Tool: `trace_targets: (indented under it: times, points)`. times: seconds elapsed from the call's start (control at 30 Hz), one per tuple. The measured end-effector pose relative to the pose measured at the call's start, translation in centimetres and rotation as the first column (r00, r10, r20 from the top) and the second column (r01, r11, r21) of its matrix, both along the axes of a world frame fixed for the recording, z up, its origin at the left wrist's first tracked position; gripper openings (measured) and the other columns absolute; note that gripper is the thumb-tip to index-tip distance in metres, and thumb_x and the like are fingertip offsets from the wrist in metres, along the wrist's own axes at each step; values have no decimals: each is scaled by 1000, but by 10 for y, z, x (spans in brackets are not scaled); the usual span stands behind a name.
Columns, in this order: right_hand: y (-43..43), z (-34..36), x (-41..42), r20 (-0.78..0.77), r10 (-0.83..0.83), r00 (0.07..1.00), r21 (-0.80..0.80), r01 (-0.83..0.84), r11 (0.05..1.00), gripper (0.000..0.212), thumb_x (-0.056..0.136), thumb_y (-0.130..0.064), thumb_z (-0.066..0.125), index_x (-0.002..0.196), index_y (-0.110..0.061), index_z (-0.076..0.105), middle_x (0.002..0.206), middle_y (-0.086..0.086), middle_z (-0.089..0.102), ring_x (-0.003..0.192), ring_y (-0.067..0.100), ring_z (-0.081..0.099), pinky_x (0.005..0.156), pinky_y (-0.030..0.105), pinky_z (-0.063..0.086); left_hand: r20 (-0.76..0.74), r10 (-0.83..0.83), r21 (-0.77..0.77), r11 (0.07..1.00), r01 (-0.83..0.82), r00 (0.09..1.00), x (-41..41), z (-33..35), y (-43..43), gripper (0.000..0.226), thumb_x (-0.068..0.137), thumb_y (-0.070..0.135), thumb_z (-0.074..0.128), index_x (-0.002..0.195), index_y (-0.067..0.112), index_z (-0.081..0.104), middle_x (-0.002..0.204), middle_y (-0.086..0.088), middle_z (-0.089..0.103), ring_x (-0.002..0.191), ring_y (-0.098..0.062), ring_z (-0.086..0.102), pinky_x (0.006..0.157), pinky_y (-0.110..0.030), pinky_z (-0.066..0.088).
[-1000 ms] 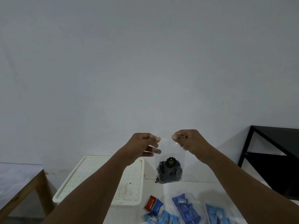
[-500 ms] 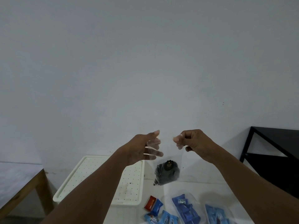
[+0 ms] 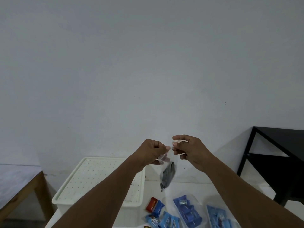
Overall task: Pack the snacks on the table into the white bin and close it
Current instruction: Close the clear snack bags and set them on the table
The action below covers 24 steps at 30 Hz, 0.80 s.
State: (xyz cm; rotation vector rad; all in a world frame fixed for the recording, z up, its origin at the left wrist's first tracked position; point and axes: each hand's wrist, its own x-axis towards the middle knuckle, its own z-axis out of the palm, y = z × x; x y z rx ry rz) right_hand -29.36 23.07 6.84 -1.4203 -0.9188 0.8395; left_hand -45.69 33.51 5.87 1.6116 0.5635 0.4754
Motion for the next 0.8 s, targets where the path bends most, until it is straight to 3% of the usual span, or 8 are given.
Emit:
trace_targets:
  times: [0.27, 0.4, 0.5, 0.6, 0.67, 0.73, 0.8]
  points:
    - [-1, -11, 9, -11, -37, 999, 53, 37, 998, 21, 94, -4, 59, 113, -9, 65, 79, 13, 69, 72, 23, 64, 67, 33, 49, -4, 15, 45, 999, -15, 1000, 12, -6, -1, 29, 95, 29, 64, 89, 2, 68, 91, -22, 73, 88, -28, 76, 76, -37, 61]
    - [-1, -17, 17, -47, -202, 978, 69, 205, 976, 20, 92, -1, 57, 107, -9, 67, 78, 15, 71, 70, 23, 65, 69, 35, 50, -15, -10, 22, 1000, 10, 1000, 16, -10, 0, 14, 93, 19, 68, 93, 6, 68, 86, -13, 73, 89, -30, 76, 78, -37, 61]
    - [-7, -22, 34, -119, -307, 944, 57, 316, 947, 19, 92, 1, 57, 106, -7, 66, 81, 16, 73, 71, 24, 66, 67, 34, 52, 9, 37, -7, 999, -37, 999, 16, -20, 5, 10, 90, 16, 68, 94, 7, 66, 96, -14, 75, 90, -31, 75, 83, -41, 59]
    - [-14, -26, 52, -204, -376, 904, 22, 389, 921, 17, 92, 1, 57, 107, -3, 64, 81, 16, 72, 69, 24, 66, 63, 31, 52, -24, 19, 26, 1000, -18, 1000, 24, -37, 6, 6, 89, 19, 68, 89, 13, 69, 108, 0, 75, 101, -20, 72, 91, -41, 58]
    - [-18, -28, 59, -244, -380, 892, -2, 391, 920, 16, 91, 1, 57, 106, -1, 64, 80, 16, 71, 68, 24, 65, 63, 30, 52, -84, -49, 45, 998, 53, 995, 37, -48, -1, 4, 85, 20, 73, 87, 19, 77, 116, 11, 70, 110, -10, 65, 93, -35, 55]
    - [-20, -32, 65, -277, -367, 888, -20, 377, 926, 16, 91, 2, 57, 106, -1, 63, 79, 16, 70, 67, 24, 65, 63, 29, 52, -129, -104, 99, 988, 117, 986, 55, -57, -12, 15, 84, 16, 75, 96, 22, 80, 112, 23, 67, 106, 0, 62, 86, -22, 53]
    - [-23, -35, 72, -283, -344, 895, -45, 346, 937, 16, 92, 1, 57, 106, -3, 63, 80, 15, 71, 69, 24, 66, 63, 30, 52, -142, -105, 189, 973, 131, 984, 76, -69, -18, 25, 86, 13, 73, 109, 22, 77, 112, 19, 69, 103, -5, 65, 84, -20, 53]
